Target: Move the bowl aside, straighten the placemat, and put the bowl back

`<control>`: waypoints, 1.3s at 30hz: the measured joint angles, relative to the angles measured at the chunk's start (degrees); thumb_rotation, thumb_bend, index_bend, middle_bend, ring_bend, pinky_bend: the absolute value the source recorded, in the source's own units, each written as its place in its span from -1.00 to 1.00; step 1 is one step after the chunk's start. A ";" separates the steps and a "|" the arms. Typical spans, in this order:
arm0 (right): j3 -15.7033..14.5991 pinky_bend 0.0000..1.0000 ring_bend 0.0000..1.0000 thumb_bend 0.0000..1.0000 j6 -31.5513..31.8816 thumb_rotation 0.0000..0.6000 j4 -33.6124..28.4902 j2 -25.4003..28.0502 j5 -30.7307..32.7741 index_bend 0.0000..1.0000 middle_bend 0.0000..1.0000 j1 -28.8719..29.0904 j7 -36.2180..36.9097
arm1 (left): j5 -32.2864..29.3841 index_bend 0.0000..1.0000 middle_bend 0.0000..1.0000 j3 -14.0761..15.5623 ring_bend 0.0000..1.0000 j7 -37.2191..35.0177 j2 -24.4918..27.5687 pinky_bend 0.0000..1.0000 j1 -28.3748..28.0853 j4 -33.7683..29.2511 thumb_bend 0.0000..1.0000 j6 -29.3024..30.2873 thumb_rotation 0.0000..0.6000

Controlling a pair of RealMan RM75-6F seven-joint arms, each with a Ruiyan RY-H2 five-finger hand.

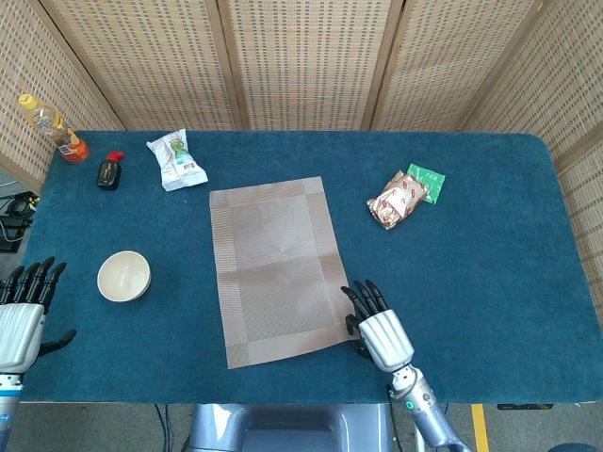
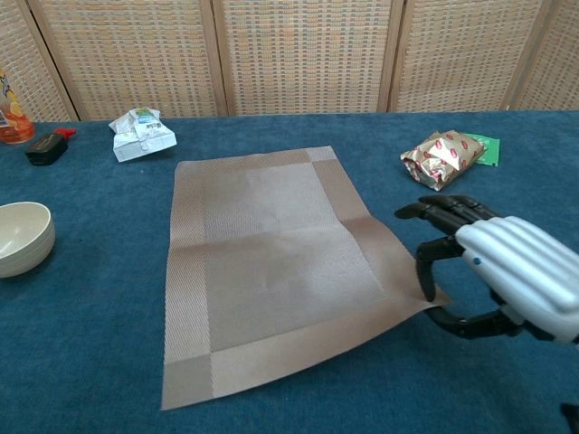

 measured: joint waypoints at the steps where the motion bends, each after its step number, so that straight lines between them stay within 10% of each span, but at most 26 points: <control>1: -0.06 -1.00 -1.00 0.20 0.59 1.00 -0.12 1.00 0.24 0.34 -0.62 -0.56 0.57 | 0.20 -1.00 -1.00 0.06 -1.00 0.14 -0.02 -1.00 0.02 -0.08 -0.83 0.07 1.00; 15: 1.11 -1.00 -1.00 0.17 3.67 1.00 0.92 11.26 4.05 0.37 -0.60 -4.46 5.42 | 1.41 -1.00 -1.00 0.73 -1.00 2.24 -0.68 -1.00 0.10 -0.96 -0.83 0.00 1.00; 33: 12.14 -1.00 -1.00 -0.03 -3.82 1.00 -0.87 21.05 12.47 0.30 -0.64 1.77 -1.98 | 0.40 -1.00 -1.00 0.14 -1.00 3.39 -1.74 -1.00 -0.50 -0.20 -0.83 -1.06 1.00; 39: 13.51 -1.00 -1.00 -0.44 -5.13 1.00 -1.32 22.31 14.02 -0.60 -1.00 3.45 -7.82 | 0.09 -1.00 -1.00 -0.04 -1.00 3.19 -1.93 -1.00 -0.67 0.14 -0.83 -1.36 1.00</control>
